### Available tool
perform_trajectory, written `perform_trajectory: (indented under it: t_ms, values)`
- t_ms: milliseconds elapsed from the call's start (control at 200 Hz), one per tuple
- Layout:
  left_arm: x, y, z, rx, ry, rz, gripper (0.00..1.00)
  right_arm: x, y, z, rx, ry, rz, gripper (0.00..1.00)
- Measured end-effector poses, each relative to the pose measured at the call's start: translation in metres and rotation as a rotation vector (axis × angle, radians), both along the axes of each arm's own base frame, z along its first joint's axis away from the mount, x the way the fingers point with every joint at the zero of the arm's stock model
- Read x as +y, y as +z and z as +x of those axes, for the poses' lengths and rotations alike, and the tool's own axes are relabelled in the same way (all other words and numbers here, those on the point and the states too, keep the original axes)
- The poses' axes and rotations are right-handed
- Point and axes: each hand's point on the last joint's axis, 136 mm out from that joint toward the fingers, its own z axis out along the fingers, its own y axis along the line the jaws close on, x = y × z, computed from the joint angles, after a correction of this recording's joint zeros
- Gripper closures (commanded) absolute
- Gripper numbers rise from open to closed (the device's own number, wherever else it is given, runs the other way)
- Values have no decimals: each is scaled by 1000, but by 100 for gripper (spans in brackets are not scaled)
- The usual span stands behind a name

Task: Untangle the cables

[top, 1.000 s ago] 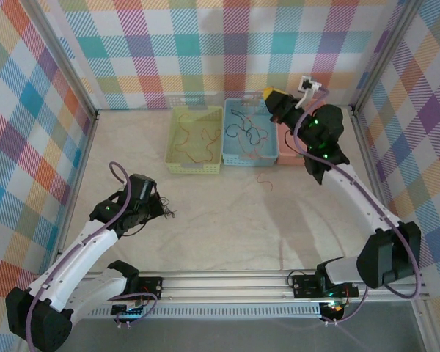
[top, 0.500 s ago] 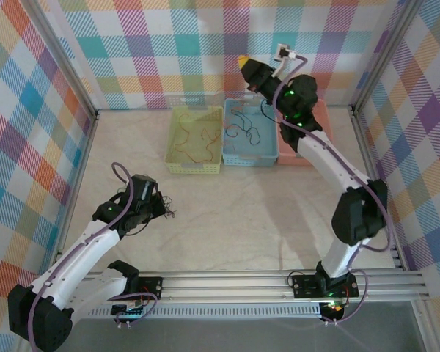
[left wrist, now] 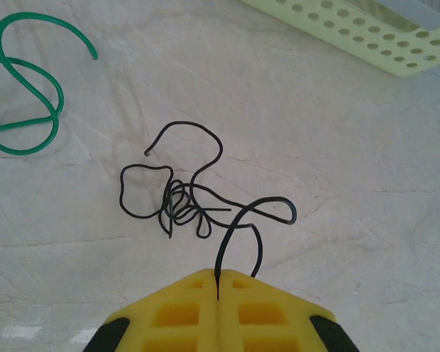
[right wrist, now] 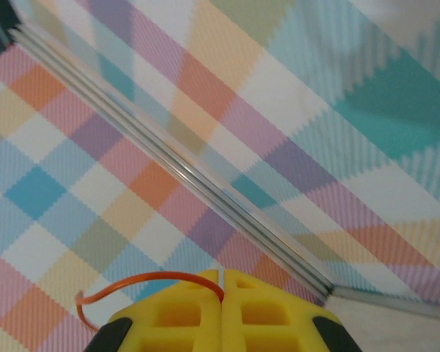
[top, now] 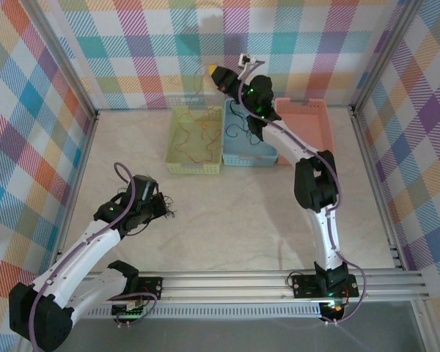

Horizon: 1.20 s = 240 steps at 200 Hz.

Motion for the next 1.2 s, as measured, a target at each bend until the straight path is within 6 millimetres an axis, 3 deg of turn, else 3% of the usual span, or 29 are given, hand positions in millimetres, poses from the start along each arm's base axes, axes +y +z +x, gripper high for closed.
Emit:
perform_trajectory:
  t_ms: [175, 415, 520, 565, 630, 705, 840, 920, 1025, 1200]
  values:
    - [0, -3, -1, 3, -1, -1, 100, 8, -54, 16, 122, -11, -48, 100]
    - [-1, -2, 1, -6, -1, -5, 100, 11, -70, 18, 165, -29, -105, 100]
    - [-1, -2, 1, -5, -2, -5, 100, 12, -83, 20, 193, -37, -144, 93]
    - [-2, -2, 1, -4, -4, -8, 100, 13, -91, 20, 202, -39, -168, 87]
    - [-2, -2, 1, -4, -6, -11, 100, 16, -105, 20, 224, -42, -214, 67]
    - [-3, -2, 1, -4, -8, -15, 100, 20, -122, 17, 247, -40, -279, 52]
    - [-7, 2, -1, -13, -23, -40, 100, 28, -140, 8, 240, -33, -390, 42]
    - [-10, 5, -2, -17, -35, -59, 100, 25, -151, -2, 238, -33, -455, 42]
    - [-17, 8, -3, -23, -59, -94, 100, 14, -157, -30, 226, -24, -538, 42]
    - [-36, 22, -1, -56, -123, -191, 100, -15, -121, -105, 81, -10, -606, 41]
